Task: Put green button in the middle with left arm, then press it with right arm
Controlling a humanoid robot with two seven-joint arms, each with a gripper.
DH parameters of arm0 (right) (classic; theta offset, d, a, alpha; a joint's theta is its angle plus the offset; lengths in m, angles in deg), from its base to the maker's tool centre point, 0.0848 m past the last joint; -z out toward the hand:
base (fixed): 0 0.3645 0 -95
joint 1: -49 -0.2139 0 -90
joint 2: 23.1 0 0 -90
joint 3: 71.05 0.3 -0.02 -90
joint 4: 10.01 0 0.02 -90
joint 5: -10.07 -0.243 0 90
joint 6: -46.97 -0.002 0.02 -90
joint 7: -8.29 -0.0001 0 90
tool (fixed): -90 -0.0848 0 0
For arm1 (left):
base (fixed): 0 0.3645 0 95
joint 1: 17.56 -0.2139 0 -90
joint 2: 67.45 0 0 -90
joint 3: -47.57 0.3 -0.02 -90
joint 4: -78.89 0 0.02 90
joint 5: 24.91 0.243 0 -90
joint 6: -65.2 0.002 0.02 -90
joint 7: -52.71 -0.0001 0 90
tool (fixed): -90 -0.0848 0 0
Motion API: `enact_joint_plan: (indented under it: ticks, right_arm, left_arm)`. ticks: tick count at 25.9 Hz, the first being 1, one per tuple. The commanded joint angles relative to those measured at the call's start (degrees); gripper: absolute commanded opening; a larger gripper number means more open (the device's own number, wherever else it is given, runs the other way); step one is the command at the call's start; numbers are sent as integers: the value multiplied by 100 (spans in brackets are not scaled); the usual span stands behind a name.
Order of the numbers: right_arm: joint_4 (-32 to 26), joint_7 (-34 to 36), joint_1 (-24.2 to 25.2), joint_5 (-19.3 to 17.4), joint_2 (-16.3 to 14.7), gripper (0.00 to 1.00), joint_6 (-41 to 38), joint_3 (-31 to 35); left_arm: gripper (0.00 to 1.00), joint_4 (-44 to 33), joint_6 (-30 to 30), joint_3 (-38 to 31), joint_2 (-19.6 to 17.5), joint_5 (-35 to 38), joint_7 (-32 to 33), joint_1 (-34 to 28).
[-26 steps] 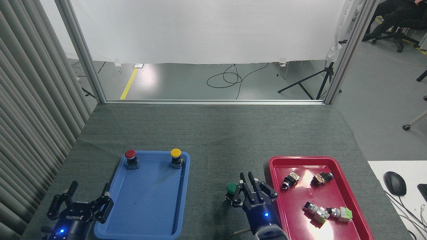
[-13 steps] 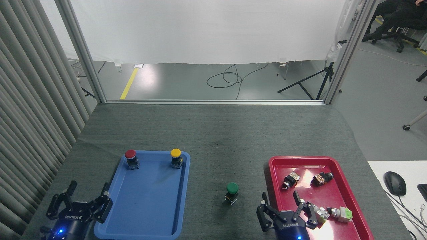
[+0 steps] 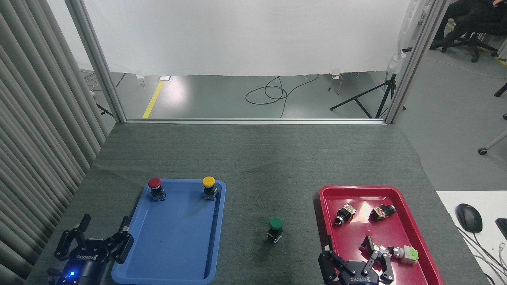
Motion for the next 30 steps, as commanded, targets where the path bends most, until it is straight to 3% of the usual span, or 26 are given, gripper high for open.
enact_joint_plan:
  ticks: [1,13,30]
  right_arm:
    - [53,78,-56,12,-3,100,1,16]
    - [35,60,-65,-23,94,100,10,95]
    - [18,87,-56,3,-3,100,36,218]
  left_arm:
    - [100,12,-12,-1,6,-29,-1,9]
    - [100,214,-12,34,32,-117,139,-70]
    - [100,223,32,34,41,-143,139,-70]
